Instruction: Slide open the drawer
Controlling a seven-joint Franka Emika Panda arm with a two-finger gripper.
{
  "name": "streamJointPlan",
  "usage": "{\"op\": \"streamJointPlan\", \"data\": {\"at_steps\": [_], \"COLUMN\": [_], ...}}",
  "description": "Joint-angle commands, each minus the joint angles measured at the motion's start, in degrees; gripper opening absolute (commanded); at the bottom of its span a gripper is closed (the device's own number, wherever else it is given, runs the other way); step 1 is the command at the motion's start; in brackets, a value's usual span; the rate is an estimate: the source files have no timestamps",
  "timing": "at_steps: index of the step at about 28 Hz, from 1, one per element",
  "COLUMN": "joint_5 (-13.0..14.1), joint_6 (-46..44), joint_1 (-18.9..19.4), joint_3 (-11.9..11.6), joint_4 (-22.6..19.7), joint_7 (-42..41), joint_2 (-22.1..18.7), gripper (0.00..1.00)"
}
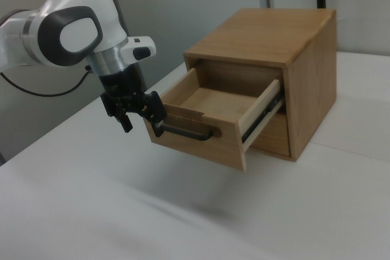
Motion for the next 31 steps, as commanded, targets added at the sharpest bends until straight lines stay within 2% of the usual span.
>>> {"op": "streamJointPlan", "data": {"at_steps": [1, 31], "joint_5": [0.3, 0.4], "joint_6": [-2.0, -1.7], "joint_1": [0.5, 0.6], "joint_3": [-0.3, 1.2], "joint_4": [1.7, 1.7], "joint_7": [1.9, 5.7], "joint_2": [0.7, 0.8], "gripper": [1.00, 1.00]}}
